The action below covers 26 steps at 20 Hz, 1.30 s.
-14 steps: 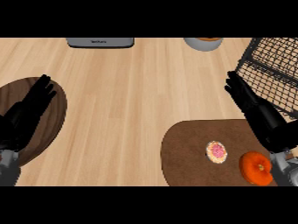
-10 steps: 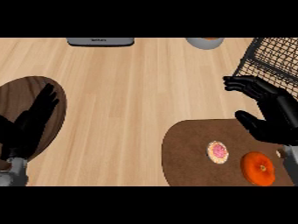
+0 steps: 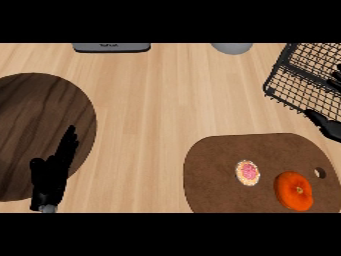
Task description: Pick the cupcake from the cutting board and place it in the tiered basket
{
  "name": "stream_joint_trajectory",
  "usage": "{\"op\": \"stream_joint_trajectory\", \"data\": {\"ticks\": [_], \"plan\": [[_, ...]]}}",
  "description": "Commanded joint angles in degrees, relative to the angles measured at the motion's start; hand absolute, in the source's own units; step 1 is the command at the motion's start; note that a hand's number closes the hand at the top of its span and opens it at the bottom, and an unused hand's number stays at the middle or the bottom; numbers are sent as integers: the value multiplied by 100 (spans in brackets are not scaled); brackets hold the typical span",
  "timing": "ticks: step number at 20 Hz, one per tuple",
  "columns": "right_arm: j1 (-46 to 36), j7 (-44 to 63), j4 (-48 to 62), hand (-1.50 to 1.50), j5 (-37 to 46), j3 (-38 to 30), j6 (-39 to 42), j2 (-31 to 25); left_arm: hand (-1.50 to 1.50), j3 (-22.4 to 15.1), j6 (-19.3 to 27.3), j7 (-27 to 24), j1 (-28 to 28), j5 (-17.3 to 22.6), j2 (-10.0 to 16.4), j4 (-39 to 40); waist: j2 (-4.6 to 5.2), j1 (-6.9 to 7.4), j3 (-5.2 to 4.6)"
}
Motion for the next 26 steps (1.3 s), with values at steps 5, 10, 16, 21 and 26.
{"op": "stream_joint_trajectory", "data": {"ticks": [5, 10, 16, 21, 26], "plan": [[1077, 401, -943, -150, -249, -364, 1245, -905, 0, -105, 139, -395, 258, -268, -396, 336, -24, -37, -9], [1234, 1526, -1828, -150, 255, 315, 1952, -2065, 0, -19, 206, -264, 169, -258, -374, 332, -39, -83, -28], [1420, 2322, -2823, -150, 1471, 642, 1924, -2828, 0, -14, 147, -191, 150, -286, -327, 204, -32, -22, -15], [1064, 3942, -3808, -150, 2221, 1056, 1407, -2720, 0, -38, 89, 145, 198, -342, -222, -133, -17, 77, -10], [1231, 4358, -4078, -150, 3810, 2222, 1131, -1976, 0, -34, 112, -163, 18, -508, -490, 351, -4, 73, -7]]}}
